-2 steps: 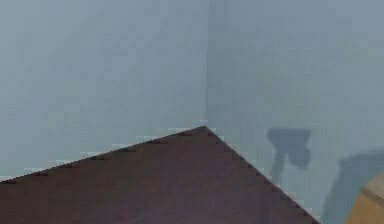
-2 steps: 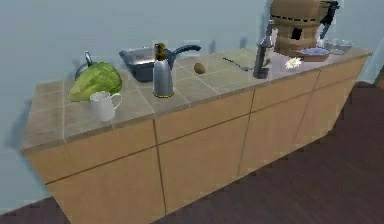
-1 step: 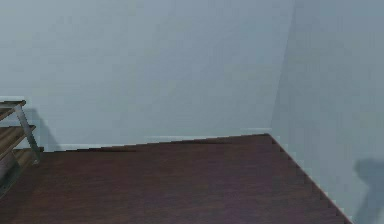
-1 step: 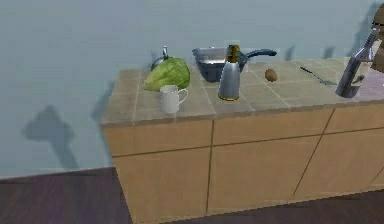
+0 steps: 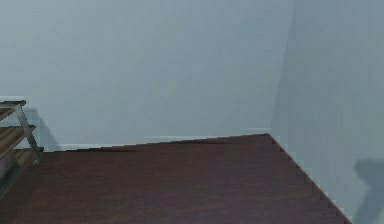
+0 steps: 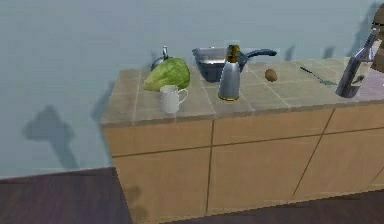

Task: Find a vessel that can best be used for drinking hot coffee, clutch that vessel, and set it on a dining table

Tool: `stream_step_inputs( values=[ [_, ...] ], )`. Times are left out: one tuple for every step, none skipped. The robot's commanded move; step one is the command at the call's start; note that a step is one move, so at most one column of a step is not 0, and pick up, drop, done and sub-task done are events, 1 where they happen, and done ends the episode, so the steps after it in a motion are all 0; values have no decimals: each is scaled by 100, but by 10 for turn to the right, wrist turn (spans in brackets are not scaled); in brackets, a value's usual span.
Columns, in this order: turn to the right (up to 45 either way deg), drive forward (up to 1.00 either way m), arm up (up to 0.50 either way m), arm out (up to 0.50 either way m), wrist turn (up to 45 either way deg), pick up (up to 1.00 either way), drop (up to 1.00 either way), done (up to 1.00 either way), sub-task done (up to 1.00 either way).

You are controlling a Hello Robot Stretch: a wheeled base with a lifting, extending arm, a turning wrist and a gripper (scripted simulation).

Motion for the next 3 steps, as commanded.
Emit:
stream_step_inputs(
  values=[
    [0,0,38,0,0,0,0,0,0],
    [0,0,0,46,0,0,0,0,0],
    [0,0,0,0,450,0,0,0,0]
  ],
)
